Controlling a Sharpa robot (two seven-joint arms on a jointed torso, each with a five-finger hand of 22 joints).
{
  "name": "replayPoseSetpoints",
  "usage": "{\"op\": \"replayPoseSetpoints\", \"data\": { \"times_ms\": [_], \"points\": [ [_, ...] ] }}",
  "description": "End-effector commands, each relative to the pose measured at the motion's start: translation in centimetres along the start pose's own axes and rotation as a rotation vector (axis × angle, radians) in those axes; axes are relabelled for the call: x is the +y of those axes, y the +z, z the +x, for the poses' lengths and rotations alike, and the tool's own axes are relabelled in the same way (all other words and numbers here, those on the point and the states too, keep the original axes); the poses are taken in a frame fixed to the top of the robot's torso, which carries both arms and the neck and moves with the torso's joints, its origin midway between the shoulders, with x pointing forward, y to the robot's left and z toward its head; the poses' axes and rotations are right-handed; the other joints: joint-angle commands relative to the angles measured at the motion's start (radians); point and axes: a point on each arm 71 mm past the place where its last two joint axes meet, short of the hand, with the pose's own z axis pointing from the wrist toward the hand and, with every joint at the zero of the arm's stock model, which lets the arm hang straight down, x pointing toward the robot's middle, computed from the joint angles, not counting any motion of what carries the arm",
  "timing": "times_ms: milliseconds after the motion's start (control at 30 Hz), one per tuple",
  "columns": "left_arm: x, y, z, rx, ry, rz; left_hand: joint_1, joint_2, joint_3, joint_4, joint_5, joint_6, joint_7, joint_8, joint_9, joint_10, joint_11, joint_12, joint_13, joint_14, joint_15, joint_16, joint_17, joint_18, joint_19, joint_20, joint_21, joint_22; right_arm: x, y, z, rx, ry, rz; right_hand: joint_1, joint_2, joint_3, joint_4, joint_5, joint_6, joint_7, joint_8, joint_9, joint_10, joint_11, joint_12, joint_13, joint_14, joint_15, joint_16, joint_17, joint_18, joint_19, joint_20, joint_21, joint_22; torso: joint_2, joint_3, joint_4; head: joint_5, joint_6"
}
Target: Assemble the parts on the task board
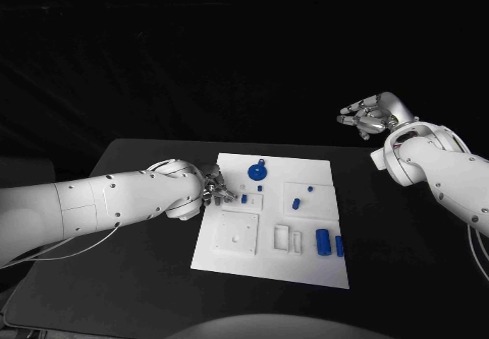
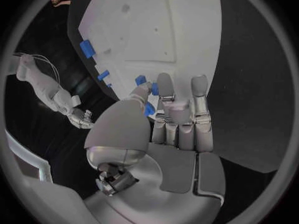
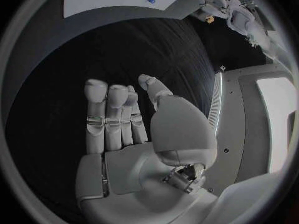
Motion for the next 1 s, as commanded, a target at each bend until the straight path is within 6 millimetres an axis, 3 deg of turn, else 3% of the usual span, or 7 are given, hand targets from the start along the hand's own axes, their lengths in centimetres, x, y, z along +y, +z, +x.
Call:
{"op": "replayPoseSetpoints", "data": {
  "times_ms": [33,433,600,733,767,867,1000],
  "points": [
    [-0.6,-0.3,-0.7,0.060,-0.118,0.119,0.026,0.034,0.116,-0.123,-0.015,-0.013,0.000,0.005,0.007,0.055,-0.004,-0.011,-0.002,-0.012,-0.001,-0.009,-0.011,-0.001,-0.007,-0.001,-0.008,0.016,0.8,-0.3,0.6,0.033,0.012,-0.034,0.007,-0.006,0.008,-0.004,0.004,-0.006,0.001,-0.004,-0.002,-0.007,0.003,-0.004,-0.001,-0.009,0.001,0.001,-0.001,0.007,0.035,-0.001,-0.002,0.066,0.000,0.0005,-0.0005,-0.001,0.008],
    [-0.5,-0.9,-5.1,0.127,-0.435,0.362,0.042,0.063,0.108,-0.135,-0.066,-0.044,0.006,0.015,0.031,0.049,0.000,-0.075,-0.007,-0.054,-0.010,-0.040,-0.061,-0.040,-0.020,-0.031,-0.043,0.013,3.7,-2.0,2.4,0.098,0.040,-0.130,0.004,0.001,0.016,-0.038,0.001,-0.011,0.004,-0.004,-0.002,-0.008,0.005,-0.003,0.000,-0.010,0.002,0.001,-0.002,0.008,0.033,0.000,-0.001,0.067,0.000,-0.0040,0.0013,0.006,0.047],
    [-0.6,-1.1,-5.4,0.216,-0.543,0.435,0.043,0.071,0.107,-0.135,-0.084,-0.051,0.008,0.013,0.032,0.044,0.002,-0.085,-0.004,-0.064,-0.008,-0.043,-0.061,-0.044,-0.025,-0.031,-0.051,0.014,4.9,-3.1,3.5,0.134,0.029,-0.188,0.013,0.005,0.023,-0.075,-0.016,-0.013,0.007,-0.004,-0.002,-0.008,0.007,-0.003,0.000,-0.011,0.002,0.000,-0.003,0.008,0.031,0.000,0.002,0.067,0.000,-0.0058,-0.0004,0.003,0.079],
    [-0.9,-1.3,-5.5,0.267,-0.615,0.480,0.047,0.088,0.101,-0.128,-0.165,-0.064,0.009,0.009,0.032,0.034,0.003,-0.095,-0.003,-0.075,-0.005,-0.047,-0.062,-0.045,-0.029,-0.029,-0.057,0.014,5.9,-3.9,4.4,0.160,0.015,-0.238,0.015,0.010,0.026,-0.101,-0.034,-0.020,0.010,-0.004,-0.003,-0.008,0.008,-0.002,0.000,-0.012,0.003,0.000,-0.003,0.009,0.030,0.001,0.003,0.068,-0.001,-0.0066,-0.0010,0.007,0.100],
    [-0.9,-1.3,-5.5,0.274,-0.637,0.492,0.047,0.101,0.099,-0.123,-0.215,-0.072,0.010,0.006,0.031,0.025,0.002,-0.101,-0.004,-0.081,-0.004,-0.051,-0.065,-0.046,-0.032,-0.027,-0.060,0.013,6.3,-4.2,4.6,0.166,0.010,-0.255,0.016,0.010,0.027,-0.106,-0.039,-0.022,0.010,-0.004,-0.003,-0.008,0.009,-0.001,0.000,-0.012,0.004,0.000,-0.003,0.009,0.029,0.002,0.004,0.068,0.000,-0.0066,-0.0015,0.009,0.112],
    [-1.0,-1.4,-5.7,0.293,-0.684,0.525,0.053,0.113,0.089,-0.130,-0.228,-0.081,0.013,0.008,0.033,0.009,0.005,-0.115,-0.005,-0.092,0.000,-0.066,-0.079,-0.047,-0.041,-0.024,-0.075,0.009,7.4,-5.0,5.4,0.179,-0.005,-0.306,0.015,0.014,0.025,-0.124,-0.052,-0.029,0.013,-0.004,-0.003,-0.007,0.010,-0.001,0.000,-0.012,0.005,-0.001,-0.004,0.010,0.029,0.003,0.006,0.068,0.000,-0.0046,-0.0008,0.005,0.128],
    [-1.3,-1.6,-5.5,0.327,-0.717,0.559,0.060,0.134,0.076,-0.129,-0.308,-0.094,0.014,0.005,0.032,-0.004,0.007,-0.127,-0.005,-0.105,0.004,-0.073,-0.090,-0.048,-0.050,-0.020,-0.084,0.008,8.5,-6.1,6.4,0.202,-0.027,-0.366,0.017,0.014,0.020,-0.140,-0.069,-0.040,0.016,-0.004,-0.003,-0.009,0.012,-0.005,-0.003,-0.013,0.006,-0.002,-0.005,0.011,0.027,0.004,0.002,0.067,-0.001,-0.0057,-0.0003,0.003,0.144]
  ]
}}
